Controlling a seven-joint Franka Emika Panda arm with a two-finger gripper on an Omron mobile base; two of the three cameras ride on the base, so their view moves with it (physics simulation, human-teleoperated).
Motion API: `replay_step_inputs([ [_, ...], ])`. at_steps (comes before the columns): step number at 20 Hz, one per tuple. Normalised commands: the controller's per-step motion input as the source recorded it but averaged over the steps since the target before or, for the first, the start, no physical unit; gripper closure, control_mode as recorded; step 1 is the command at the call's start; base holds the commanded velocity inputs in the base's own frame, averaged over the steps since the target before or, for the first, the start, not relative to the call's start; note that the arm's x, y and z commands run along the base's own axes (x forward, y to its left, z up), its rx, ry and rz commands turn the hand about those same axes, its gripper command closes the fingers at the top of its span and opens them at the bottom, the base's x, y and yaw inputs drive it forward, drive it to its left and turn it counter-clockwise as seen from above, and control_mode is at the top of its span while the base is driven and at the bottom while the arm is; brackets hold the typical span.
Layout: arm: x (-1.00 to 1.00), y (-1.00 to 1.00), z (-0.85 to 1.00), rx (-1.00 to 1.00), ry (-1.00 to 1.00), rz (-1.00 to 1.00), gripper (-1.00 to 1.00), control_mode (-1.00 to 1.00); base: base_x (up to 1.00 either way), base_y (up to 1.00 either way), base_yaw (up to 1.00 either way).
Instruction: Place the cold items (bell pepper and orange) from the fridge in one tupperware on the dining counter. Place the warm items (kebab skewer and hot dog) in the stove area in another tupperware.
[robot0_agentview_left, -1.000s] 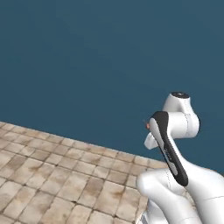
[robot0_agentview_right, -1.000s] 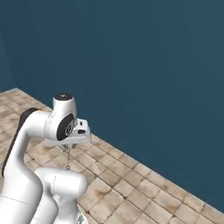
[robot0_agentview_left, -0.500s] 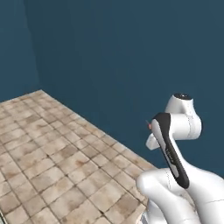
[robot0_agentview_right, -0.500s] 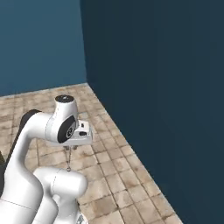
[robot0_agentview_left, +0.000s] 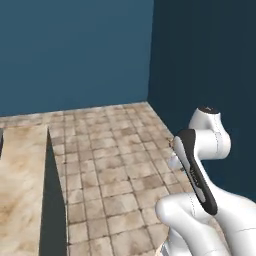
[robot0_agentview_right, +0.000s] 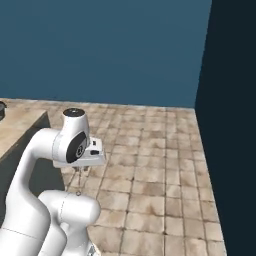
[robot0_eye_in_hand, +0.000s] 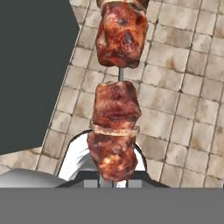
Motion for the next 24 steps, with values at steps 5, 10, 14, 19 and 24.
replay_step_inputs([
  [5,0.0,0.0,0.0,0.0,0.0,0.0,1.0,1.0,1.0,-0.34,0.71],
  [10,0.0,0.0,0.0,0.0,0.0,0.0,1.0,1.0,1.0,-0.66,0.56],
  [14,0.0,0.0,0.0,0.0,0.0,0.0,1.0,1.0,1.0,-0.84,0.46],
  [19,0.0,0.0,0.0,0.0,0.0,0.0,1.0,1.0,1.0,-0.73,0.51],
  [24,0.0,0.0,0.0,0.0,0.0,0.0,1.0,1.0,1.0,-0.82,0.48],
])
